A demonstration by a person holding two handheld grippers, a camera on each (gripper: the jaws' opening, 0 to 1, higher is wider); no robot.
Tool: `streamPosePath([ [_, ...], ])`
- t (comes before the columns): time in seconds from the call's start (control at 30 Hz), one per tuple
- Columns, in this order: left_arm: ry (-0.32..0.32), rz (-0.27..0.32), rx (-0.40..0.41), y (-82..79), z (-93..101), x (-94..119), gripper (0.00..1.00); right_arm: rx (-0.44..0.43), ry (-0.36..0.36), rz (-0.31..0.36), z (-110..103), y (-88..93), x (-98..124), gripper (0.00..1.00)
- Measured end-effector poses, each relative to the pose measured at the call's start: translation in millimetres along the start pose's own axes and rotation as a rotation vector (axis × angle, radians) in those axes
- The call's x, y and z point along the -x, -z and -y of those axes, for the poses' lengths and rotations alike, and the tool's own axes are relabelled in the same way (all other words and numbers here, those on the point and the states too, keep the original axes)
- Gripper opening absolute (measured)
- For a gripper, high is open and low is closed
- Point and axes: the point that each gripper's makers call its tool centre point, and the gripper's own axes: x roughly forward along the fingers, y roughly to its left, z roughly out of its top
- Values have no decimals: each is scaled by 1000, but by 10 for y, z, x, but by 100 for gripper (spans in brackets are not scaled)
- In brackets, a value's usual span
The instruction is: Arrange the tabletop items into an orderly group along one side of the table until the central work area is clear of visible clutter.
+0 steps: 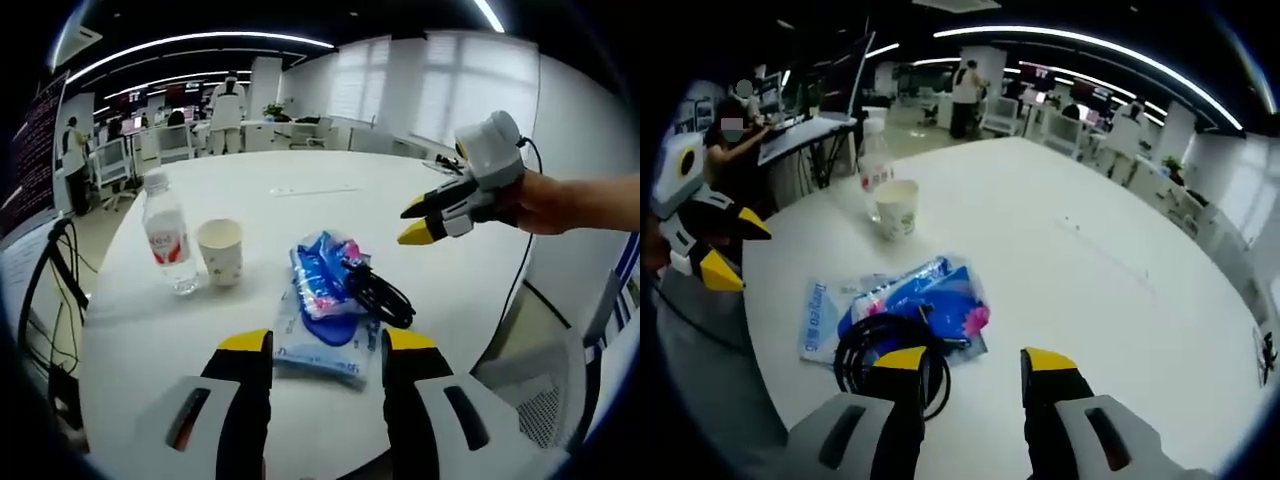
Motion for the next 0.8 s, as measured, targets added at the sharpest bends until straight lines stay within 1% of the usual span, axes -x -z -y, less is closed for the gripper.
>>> streamPosePath([
  [0.2,11,-9,3,0,42,-67,42,-22,-1,-10,-30,148,41,35],
  [0.3,15,-13,4,5,54,-103,42,-42,-4,-14,-34,245,22,35],
  [0.53,38,-28,12,36,172,-195,42,-90,5,-17,-25,418,76,35],
  [0.6,46,-34,14,43,197,-224,41,-102,5,-20,-13,489,57,35],
  [0.63,51,-37,16,45,215,-242,41,-112,7,-21,-43,528,94,35],
  [0.8,71,-51,27,72,313,-325,41,-152,7,-26,-48,648,121,35],
])
